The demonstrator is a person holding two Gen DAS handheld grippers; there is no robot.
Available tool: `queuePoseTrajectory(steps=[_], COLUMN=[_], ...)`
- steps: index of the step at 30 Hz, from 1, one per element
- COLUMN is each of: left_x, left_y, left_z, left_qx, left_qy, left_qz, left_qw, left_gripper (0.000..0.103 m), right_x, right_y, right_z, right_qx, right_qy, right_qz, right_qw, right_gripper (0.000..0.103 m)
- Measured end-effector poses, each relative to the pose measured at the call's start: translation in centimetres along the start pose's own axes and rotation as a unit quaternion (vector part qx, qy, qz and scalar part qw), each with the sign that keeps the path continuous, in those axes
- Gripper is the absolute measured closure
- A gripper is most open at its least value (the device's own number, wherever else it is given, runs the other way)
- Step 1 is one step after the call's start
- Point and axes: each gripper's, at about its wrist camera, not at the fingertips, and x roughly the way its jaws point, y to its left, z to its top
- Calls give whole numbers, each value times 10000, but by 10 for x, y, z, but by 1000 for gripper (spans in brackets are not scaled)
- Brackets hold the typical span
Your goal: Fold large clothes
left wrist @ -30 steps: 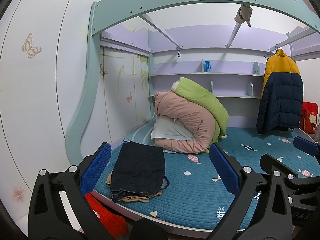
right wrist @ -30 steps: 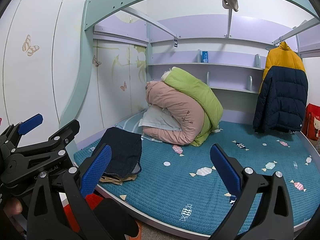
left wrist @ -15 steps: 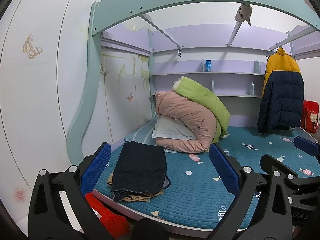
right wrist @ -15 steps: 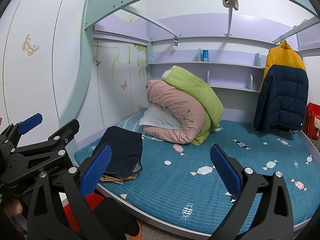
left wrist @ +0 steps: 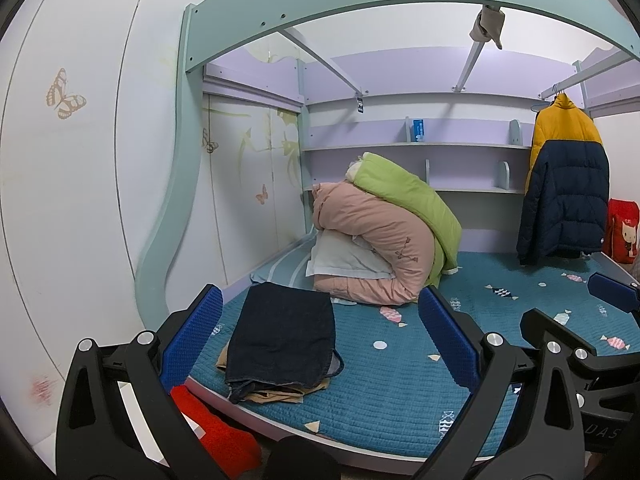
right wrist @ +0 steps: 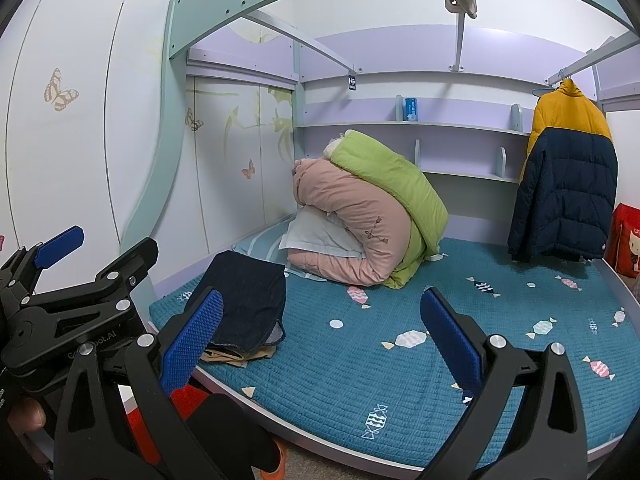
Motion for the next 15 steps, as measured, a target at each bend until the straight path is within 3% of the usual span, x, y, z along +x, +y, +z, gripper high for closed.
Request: queuePoseTrajectory(steps=[15], left_x=[-1], left_y=[2], left_z=[-1], left_qx=[16], left_qy=[10], left_qz=[5], left_qw=[10000], left_gripper=[5], right_x=[3], right_y=[3], right_z=[-2], right_qx=[42], right_qy=[50], right_qz=[16], right_qw=[10000], right_gripper=[7])
